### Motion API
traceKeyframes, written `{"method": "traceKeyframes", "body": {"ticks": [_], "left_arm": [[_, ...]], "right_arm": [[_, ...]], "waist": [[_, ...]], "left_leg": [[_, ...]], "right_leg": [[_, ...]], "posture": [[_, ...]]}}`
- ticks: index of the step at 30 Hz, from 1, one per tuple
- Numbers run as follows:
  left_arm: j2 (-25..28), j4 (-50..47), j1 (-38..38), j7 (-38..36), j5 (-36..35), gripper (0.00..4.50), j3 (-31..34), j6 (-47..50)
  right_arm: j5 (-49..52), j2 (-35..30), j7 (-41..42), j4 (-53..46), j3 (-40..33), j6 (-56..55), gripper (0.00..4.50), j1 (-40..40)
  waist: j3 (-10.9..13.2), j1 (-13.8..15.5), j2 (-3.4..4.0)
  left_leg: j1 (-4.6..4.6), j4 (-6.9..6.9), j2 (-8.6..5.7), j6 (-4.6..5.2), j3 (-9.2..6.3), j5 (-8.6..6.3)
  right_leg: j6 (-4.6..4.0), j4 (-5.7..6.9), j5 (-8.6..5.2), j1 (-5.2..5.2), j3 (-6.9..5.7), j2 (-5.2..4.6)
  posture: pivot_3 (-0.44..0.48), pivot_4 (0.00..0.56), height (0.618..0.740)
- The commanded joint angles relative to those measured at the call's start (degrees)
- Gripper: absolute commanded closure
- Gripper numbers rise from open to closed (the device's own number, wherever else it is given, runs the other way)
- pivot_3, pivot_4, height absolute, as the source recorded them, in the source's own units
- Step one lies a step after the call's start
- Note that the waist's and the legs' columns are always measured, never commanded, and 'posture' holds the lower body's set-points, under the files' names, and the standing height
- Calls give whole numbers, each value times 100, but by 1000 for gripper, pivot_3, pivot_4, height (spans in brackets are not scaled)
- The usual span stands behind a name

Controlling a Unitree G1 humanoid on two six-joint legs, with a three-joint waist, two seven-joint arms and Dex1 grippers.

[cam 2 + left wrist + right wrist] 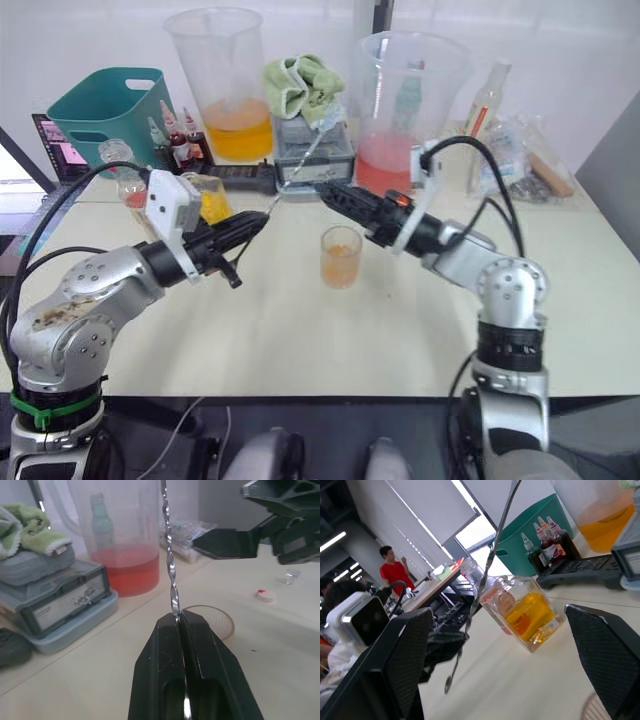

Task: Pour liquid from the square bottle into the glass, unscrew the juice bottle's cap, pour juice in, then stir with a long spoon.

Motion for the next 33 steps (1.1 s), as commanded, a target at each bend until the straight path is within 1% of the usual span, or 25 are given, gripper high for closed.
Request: {"method": "traceKeyframes", "body": {"ticks": [1, 5, 9, 10, 11, 13, 14, 16, 18, 20, 22, 28, 31, 33], "left_arm": [[8, -150, -65, -16, -80, 4458, -4, -84], [-15, -177, -77, 33, -104, 4458, -44, -51], [-49, -196, -90, 112, -145, 4458, -67, -27], [-51, -203, -87, 126, -153, 4500, -76, -22], [-52, -210, -84, 139, -162, 4500, -83, -19], [-59, -203, -84, 156, -168, 4500, -101, -25], [-63, -204, -84, 167, -170, 4500, -108, -27], [-63, -192, -91, 180, -177, 4500, -110, -34], [-56, -195, -84, 189, -190, 4500, -100, -35], [-36, -210, -49, 181, -202, 4500, -92, -29], [-33, -215, -35, 182, -212, 4500, -87, -24], [9, -251, -9, 220, -195, 4500, -118, 27], [2, -223, -6, 264, -269, 4500, -12, 53], [63, -242, 59, 219, -326, 3861, 89, 28]], "right_arm": [[241, 127, -285, 127, -190, 22, 0, -287], [373, 433, -463, 271, -195, 13, 0, -492], [372, 642, -569, 362, -193, -34, 0, -621], [372, 696, -606, 389, -208, -63, 523, -632], [372, 733, -631, 404, -223, -81, 796, -637], [385, 790, -655, 423, -252, -101, 1548, -647], [397, 804, -659, 419, -265, -99, 1822, -646], [402, 826, -674, 425, -285, -110, 2571, -647], [413, 838, -690, 430, -309, -128, 3185, -644], [404, 823, -685, 453, -344, -153, 3902, -644], [400, 815, -682, 475, -364, -164, 4469, -648], [337, 807, -628, 583, -440, -331, 4469, -724], [333, 790, -586, 580, -436, -339, 4469, -744], [283, 748, -527, 564, -420, -360, 4500, -760]], "waist": [[0, -13, 0], [0, -87, 0], [0, -100, 1], [0, -100, 0], [0, -99, 0], [0, -98, 1], [0, -98, 1], [0, -99, 1], [0, -102, 1], [1, -104, 1], [1, -104, 1], [1, -108, 1], [1, -107, 2], [1, -108, 2]], "left_leg": [[0, 0, 0, 0, -1, 0], [0, -3, 4, 1, -3, 0], [0, -7, 7, 0, -4, 0], [0, -7, 7, -1, -4, 0], [0, -7, 7, -1, -4, 0], [0, -7, 7, -1, -4, 0], [0, -7, 7, -1, -4, 0], [0, -7, 7, -1, -4, 0], [0, -7, 7, -1, -4, 0], [0, -8, 8, -1, -4, 0], [0, -8, 7, -1, -4, 0], [0, -9, 8, -1, -4, 1], [0, -10, 7, -1, -4, 0], [0, -10, 8, -1, -4, 0]], "right_leg": [[0, 0, 0, 0, 0, 0], [0, 1, 0, -2, 1, 8], [0, 1, 0, -3, 2, 13], [0, 1, 0, -3, 3, 13], [0, 1, 0, -3, 3, 13], [0, 1, 0, -3, 3, 13], [0, 1, 0, -3, 3, 13], [0, 1, 0, -3, 3, 13], [0, 0, 0, -4, 3, 13], [0, 0, 0, -4, 4, 14], [0, 0, 0, -4, 4, 14], [0, -1, 0, -5, 5, 14], [0, -1, 0, -4, 5, 14], [0, -1, 0, -5, 5, 14]], "posture": [[0, 150, 736], [0, 150, 736], [0, 150, 736], [0, 150, 736], [0, 150, 736], [0, 150, 736], [0, 150, 736], [0, 150, 736], [0, 150, 736], [0, 150, 736], [0, 150, 736], [0, 150, 736], [0, 150, 736], [0, 150, 736]]}}
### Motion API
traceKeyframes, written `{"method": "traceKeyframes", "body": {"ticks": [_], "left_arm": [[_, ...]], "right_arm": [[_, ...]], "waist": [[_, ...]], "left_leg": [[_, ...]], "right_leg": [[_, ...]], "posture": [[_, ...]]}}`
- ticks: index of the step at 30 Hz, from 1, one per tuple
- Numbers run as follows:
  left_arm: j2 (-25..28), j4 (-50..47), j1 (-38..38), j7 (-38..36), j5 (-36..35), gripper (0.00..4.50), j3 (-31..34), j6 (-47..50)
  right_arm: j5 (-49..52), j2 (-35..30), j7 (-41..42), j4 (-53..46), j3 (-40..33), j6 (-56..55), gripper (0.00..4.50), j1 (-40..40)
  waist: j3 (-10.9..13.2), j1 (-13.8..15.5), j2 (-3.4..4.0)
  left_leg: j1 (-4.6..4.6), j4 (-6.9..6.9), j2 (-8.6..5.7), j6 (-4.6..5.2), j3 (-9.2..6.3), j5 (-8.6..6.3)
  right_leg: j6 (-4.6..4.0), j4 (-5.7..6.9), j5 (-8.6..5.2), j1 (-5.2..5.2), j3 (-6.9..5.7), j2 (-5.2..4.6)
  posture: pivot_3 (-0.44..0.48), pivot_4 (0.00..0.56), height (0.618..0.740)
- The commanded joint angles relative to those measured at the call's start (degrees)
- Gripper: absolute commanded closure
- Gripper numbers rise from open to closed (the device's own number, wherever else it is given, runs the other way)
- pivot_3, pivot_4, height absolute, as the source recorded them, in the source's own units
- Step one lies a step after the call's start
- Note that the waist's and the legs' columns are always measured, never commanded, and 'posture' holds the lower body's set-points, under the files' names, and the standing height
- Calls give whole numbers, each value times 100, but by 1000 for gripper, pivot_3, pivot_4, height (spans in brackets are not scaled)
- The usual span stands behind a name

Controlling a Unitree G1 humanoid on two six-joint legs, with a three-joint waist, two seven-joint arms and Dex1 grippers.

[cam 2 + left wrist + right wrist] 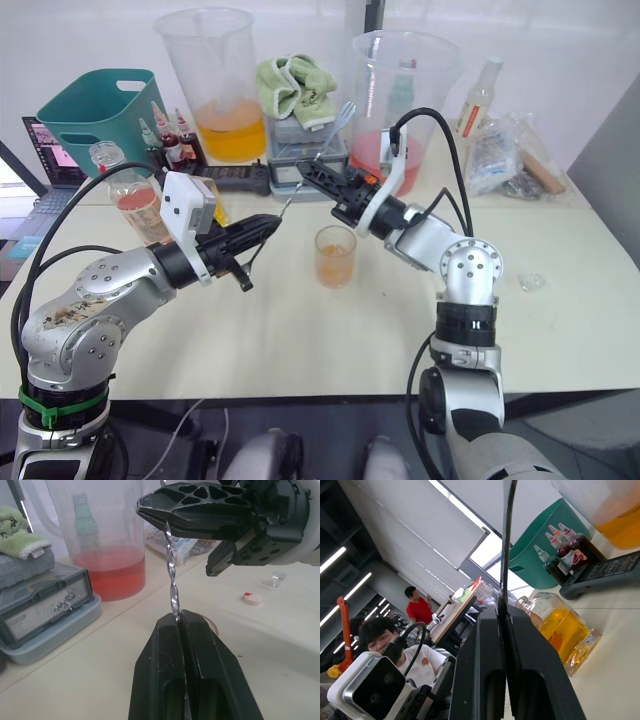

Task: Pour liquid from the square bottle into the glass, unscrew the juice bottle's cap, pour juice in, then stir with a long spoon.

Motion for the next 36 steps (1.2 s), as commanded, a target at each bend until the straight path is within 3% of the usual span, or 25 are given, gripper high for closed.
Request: {"method": "traceKeyframes", "body": {"ticks": [1, 7, 12, 17, 25, 36], "left_arm": [[131, -194, 76, -50, -161, 3572, 252, -7], [423, -222, 249, -276, -655, 1602, 669, 56], [574, 48, 36, -230, -1127, 35, 981, 295], [729, 87, -88, -321, -1261, 35, 856, 459], [1139, -8, 467, -736, -1265, 35, 823, 355], [1144, 39, 613, -866, -1281, 35, 790, 311]], "right_arm": [[-24, -129, 136, -153, -212, -282, 4500, -203], [-299, -455, 439, -3, -240, -438, 4500, -469], [-1119, -1250, 1255, 318, -13, -696, 4500, -833], [-1959, -1802, 2145, 618, 315, -1129, 4500, -1126], [-2793, -2294, 2897, 601, 616, -1373, 4500, -1303], [-3609, -2204, 3248, -78, 1169, -1744, 4500, -730]], "waist": [[0, -1, 1], [1, -13, 2], [2, 10, 3], [2, -12, 3], [3, -54, 2], [4, -40, 2]], "left_leg": [[0, -1, 0, 0, 0, 0], [0, -4, 1, -1, 1, 0], [0, -6, -1, 0, 0, 0], [0, -9, -2, 0, 2, 0], [0, -32, 0, -29, 2, 18], [0, -32, 1, -34, 2, 21]], "right_leg": [[0, 0, 0, 0, 0, 0], [0, -2, 0, -4, 1, 0], [0, -8, 0, -1, 1, 0], [0, -10, 0, -2, 5, 3], [-1, -13, 0, -10, 7, 5], [-1, -17, 0, -9, 7, 4]], "posture": [[0, 150, 736], [0, 150, 736], [0, 150, 736], [0, 150, 736], [0, 150, 736], [0, 150, 736]]}}
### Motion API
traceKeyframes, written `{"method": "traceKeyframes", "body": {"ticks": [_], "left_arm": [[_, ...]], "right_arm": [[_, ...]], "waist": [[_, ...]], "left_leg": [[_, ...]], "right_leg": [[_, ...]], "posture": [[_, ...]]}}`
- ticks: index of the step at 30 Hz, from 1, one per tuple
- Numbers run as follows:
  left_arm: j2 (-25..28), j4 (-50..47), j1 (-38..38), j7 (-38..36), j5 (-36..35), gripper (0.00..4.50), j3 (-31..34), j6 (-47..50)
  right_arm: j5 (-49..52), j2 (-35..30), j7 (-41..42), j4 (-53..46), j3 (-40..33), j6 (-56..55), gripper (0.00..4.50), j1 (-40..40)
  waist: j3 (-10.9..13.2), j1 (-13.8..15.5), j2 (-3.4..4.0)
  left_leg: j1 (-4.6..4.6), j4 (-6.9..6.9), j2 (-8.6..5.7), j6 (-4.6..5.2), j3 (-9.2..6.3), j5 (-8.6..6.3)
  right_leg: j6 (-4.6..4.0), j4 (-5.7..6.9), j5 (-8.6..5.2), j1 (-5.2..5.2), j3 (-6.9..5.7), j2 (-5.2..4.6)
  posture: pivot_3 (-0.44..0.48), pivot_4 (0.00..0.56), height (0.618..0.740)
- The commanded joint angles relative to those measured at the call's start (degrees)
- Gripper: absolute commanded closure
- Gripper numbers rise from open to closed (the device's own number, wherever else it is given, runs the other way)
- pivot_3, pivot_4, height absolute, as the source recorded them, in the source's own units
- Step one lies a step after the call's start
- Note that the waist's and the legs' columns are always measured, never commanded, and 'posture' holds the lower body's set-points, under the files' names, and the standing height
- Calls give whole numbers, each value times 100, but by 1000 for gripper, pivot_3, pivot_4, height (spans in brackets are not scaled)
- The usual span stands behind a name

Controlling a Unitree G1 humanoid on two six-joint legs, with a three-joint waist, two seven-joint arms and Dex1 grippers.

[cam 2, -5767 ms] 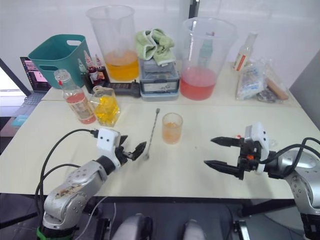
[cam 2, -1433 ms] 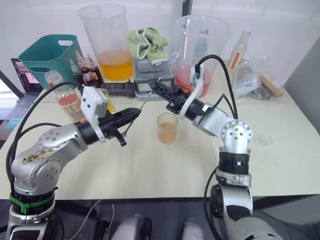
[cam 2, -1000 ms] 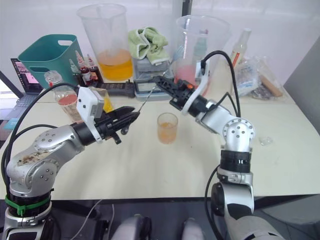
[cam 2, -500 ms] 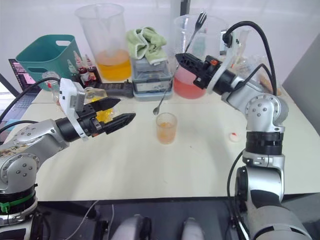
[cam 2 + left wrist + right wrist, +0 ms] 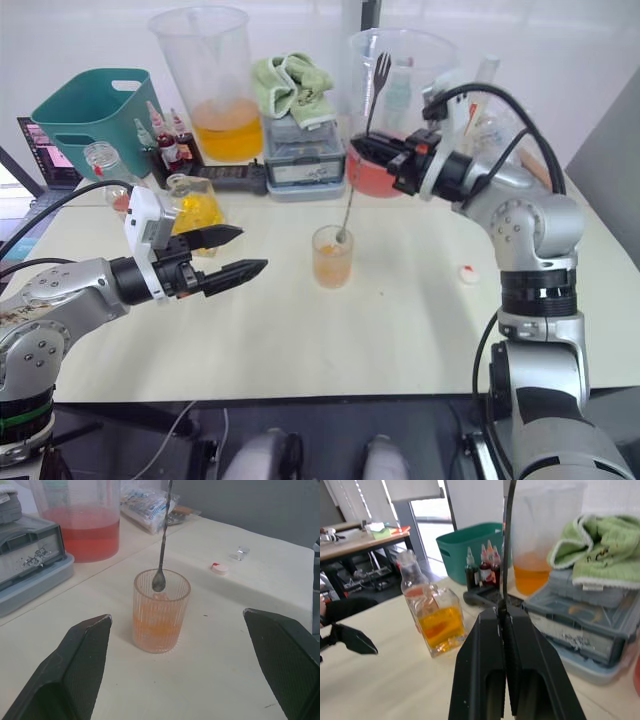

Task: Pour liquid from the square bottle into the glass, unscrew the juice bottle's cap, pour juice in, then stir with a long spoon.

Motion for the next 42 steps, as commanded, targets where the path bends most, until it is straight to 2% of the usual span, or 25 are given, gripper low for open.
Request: {"method": "traceKeyframes", "body": {"ticks": [1, 5, 16, 24, 32, 35, 42], "left_arm": [[2, -125, 29, -38, -8, 35, 20, -151], [-18, -178, 135, -26, 70, 35, -26, -212], [104, -223, 302, -74, 187, 35, -28, -316], [97, -170, 395, -151, 335, 35, -146, -432], [100, 1, 321, -315, 568, 35, -325, -580], [89, 104, 229, -356, 627, 35, -381, -612], [73, 171, 75, -378, 691, 35, -453, -584]], "right_arm": [[-252, -10, 166, -464, 114, -352, 4500, -63], [-710, 62, 405, -706, 548, -769, 4500, 99], [-1233, -21, 1090, -930, 1032, -1100, 4500, 372], [-958, 84, 1018, -1322, 932, -314, 4500, 540], [-665, 441, 559, -1532, 589, 85, 4500, 539], [-709, 639, 412, -1509, 590, -26, 4500, 511], [-1523, 796, 351, -1043, 945, -1031, 4500, 480]], "waist": [[0, -1, 0], [0, -5, 0], [0, 23, 0], [0, 32, -1], [0, 45, -1], [0, 38, -1], [0, 2, -1]], "left_leg": [[0, 0, 0, -1, 0, 0], [0, 0, 0, 0, 0, 0], [0, 0, 0, -2, -2, 1], [2, 0, 1, -3, -3, 1], [2, 0, 0, -3, -2, 1], [2, 0, 1, -2, -2, 1], [2, -2, 1, -11, -2, 6]], "right_leg": [[0, 0, 0, 0, 0, 0], [0, 0, 0, 0, -1, 0], [0, -1, 0, 1, -2, 0], [-1, 1, 0, 1, -3, 0], [-1, 1, 0, 1, -3, 0], [-2, 1, 0, 0, -3, 2], [-2, 6, 0, -3, -3, 4]], "posture": [[0, 150, 736], [0, 150, 736], [0, 150, 736], [0, 150, 736], [0, 150, 736], [0, 150, 736], [0, 150, 736]]}}
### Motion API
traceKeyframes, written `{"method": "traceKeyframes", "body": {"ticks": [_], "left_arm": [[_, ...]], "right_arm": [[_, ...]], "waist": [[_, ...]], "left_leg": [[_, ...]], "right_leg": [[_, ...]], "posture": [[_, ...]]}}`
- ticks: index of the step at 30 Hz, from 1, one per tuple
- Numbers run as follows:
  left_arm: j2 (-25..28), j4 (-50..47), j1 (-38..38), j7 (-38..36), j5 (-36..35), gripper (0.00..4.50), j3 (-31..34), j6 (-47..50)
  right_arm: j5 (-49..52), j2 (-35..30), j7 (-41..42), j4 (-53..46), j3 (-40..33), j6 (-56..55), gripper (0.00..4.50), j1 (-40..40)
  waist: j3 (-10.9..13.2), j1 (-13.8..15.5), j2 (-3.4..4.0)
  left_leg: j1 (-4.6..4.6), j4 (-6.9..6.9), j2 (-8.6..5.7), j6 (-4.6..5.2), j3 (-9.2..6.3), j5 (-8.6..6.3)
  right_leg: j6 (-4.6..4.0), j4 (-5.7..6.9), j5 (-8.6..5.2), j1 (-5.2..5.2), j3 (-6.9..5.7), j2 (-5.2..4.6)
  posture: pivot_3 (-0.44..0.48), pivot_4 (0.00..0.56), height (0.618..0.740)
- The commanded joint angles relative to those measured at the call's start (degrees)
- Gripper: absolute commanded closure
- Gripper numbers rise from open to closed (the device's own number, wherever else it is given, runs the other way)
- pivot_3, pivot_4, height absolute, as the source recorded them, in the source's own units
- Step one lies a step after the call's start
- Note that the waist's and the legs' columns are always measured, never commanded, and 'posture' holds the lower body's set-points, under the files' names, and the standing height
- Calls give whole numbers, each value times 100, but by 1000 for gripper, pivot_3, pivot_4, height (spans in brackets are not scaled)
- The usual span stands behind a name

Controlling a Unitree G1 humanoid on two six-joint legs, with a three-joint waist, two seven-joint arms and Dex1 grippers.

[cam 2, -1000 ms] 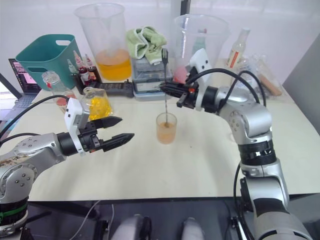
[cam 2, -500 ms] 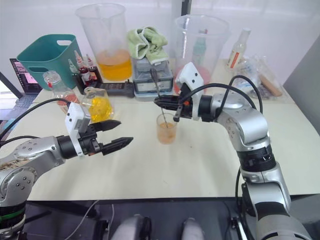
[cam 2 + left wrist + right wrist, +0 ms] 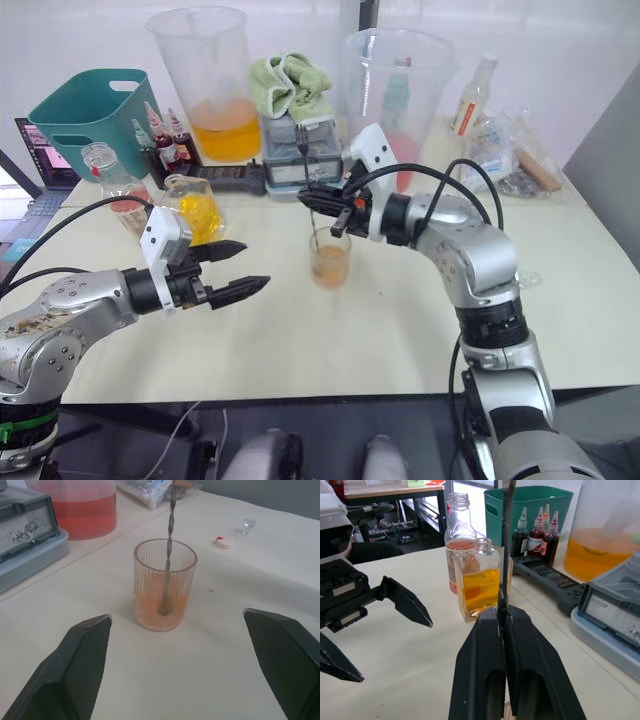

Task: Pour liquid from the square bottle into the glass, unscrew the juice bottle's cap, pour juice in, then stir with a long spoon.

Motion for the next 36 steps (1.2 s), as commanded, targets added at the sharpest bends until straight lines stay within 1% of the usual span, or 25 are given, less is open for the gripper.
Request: {"method": "traceKeyframes", "body": {"ticks": [1, 3, 9, 13, 16, 19, 26, 31, 36], "left_arm": [[-9, -63, -147, -31, 11, 35, 29, -92], [-21, -67, -149, -22, 14, 35, 31, -92], [-152, -108, -191, 6, -51, 35, 14, -68], [-168, -35, -253, -32, 31, 35, -62, -98], [-169, 38, -313, -55, 61, 35, -101, -117], [-183, 61, -343, -74, 88, 35, -160, -135], [-240, 92, -343, -135, 175, 35, -230, -183], [-334, 90, -336, -136, 189, 35, -195, -205], [-387, 86, -345, -117, 175, 35, -148, -183]], "right_arm": [[-325, 53, -26, 123, 29, -613, 4500, -113], [-368, 98, -18, 191, 19, -730, 4500, -105], [-700, 63, -61, 419, 78, -1106, 4500, -85], [-695, 124, -224, 581, -132, -1228, 4500, -39], [-616, 100, -188, 631, -195, -1142, 4500, -35], [15, 139, -174, 428, -511, -334, 4500, -12], [80, -465, 236, 239, -286, 433, 4500, 3], [-681, -1057, 520, 544, 76, -285, 4500, -130], [-789, -1076, 578, 771, 88, -497, 4500, -168]], "waist": [[0, -7, 0], [0, 4, 0], [0, 19, 0], [0, 28, 0], [0, 30, 0], [0, 36, 0], [0, 33, -1], [0, 48, 0], [0, 48, -1]], "left_leg": [[0, 0, 0, 0, 0, 0], [0, 0, -2, -17, -1, 11], [0, 1, -2, -20, -2, 13], [0, 1, -2, -22, -3, 14], [0, 1, -2, -23, -3, 14], [0, 1, -2, -23, -4, 15], [0, 0, -1, -17, -3, 11], [0, 2, -2, 14, -4, -7], [0, 4, -3, 12, -5, -6]], "right_leg": [[0, 0, 0, 0, 0, 0], [0, -1, 0, 2, 0, -1], [0, 0, 0, 3, 0, -1], [0, 1, 0, 3, 0, -1], [0, 1, 0, 3, 0, -1], [0, 2, 0, 3, 0, -1], [-1, 2, 0, 3, 0, -1], [0, 1, 0, 4, -1, -1], [0, 0, 0, 7, -1, -1]], "posture": [[0, 150, 736], [0, 150, 736], [0, 150, 736], [0, 150, 736], [0, 150, 736], [0, 150, 736], [0, 150, 736], [0, 150, 736], [0, 150, 736]]}}
